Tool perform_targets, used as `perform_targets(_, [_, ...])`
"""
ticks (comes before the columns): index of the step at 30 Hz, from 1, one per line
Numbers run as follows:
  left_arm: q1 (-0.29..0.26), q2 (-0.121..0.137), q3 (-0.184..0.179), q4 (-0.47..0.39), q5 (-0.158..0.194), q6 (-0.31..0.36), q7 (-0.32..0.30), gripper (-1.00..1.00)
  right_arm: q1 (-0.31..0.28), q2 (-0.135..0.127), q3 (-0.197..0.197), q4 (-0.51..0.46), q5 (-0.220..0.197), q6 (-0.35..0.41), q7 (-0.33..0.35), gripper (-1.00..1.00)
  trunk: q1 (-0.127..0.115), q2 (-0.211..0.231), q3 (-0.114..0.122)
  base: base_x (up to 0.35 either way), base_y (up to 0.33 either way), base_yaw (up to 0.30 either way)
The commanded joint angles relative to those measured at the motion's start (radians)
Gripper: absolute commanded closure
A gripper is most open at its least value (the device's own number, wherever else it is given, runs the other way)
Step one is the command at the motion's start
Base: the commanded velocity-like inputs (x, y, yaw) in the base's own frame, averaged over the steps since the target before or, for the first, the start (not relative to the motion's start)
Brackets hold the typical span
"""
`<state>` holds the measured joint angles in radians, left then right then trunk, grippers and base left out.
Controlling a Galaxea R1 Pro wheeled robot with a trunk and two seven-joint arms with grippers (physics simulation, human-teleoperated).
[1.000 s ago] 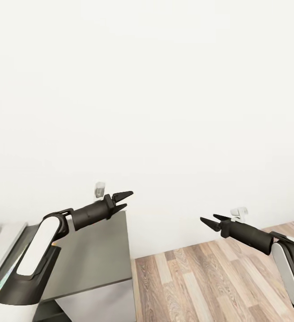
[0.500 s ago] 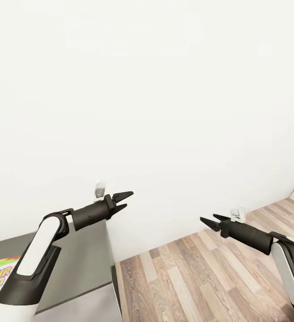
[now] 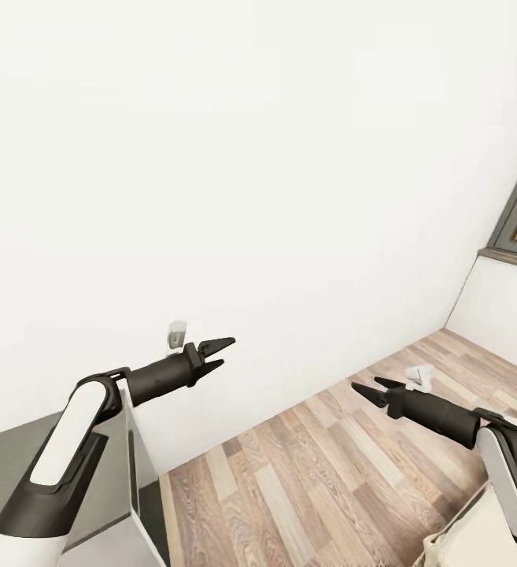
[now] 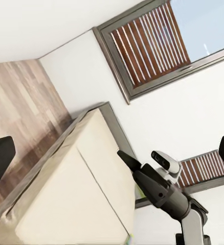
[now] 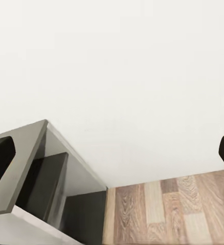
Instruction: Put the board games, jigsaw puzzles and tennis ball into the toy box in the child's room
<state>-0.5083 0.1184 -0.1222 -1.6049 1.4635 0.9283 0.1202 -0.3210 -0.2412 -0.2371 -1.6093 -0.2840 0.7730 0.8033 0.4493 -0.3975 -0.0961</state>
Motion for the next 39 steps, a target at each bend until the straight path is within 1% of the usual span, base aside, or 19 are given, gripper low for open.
perform_targets(1, [-0.001,0.000,-0.001,-0.001,0.011,0.001,0.011,-1.00,-0.001,0.000,-0.001,0.000,-0.003,0.005,0.002,-1.00,0.001,-0.002,-0.002,0.000,-0.271,-0.290])
perform_targets(8, [-0.001,0.000,-0.008,-0.001,0.002,0.001,0.012,-1.00,-0.001,0.001,-0.001,0.000,-0.003,0.005,0.002,-1.00,0.001,-0.002,-0.002,0.000,-0.275,-0.290])
perform_targets(16, [-0.001,-0.007,-0.013,-0.001,-0.027,0.001,0.009,-1.00,-0.001,0.002,-0.001,0.000,-0.003,0.005,0.001,-1.00,0.001,-0.002,-0.002,0.000,-0.279,-0.290])
perform_targets(22, [-0.001,-0.011,-0.012,-0.001,-0.034,0.001,0.007,-1.00,-0.001,0.003,-0.001,0.000,-0.003,0.005,0.000,-1.00,0.001,-0.002,-0.002,0.000,-0.236,-0.290])
perform_targets(30, [-0.001,-0.014,-0.012,0.000,-0.039,0.001,0.005,-1.00,-0.001,0.003,-0.001,0.000,-0.003,0.005,-0.001,-1.00,0.001,-0.002,-0.002,0.000,-0.100,-0.290])
perform_targets(39, [-0.001,-0.015,-0.011,0.000,-0.041,0.001,0.004,-1.00,-0.001,0.003,-0.001,0.000,-0.003,0.006,-0.002,-1.00,0.001,-0.002,-0.002,0.000,-0.031,-0.290])
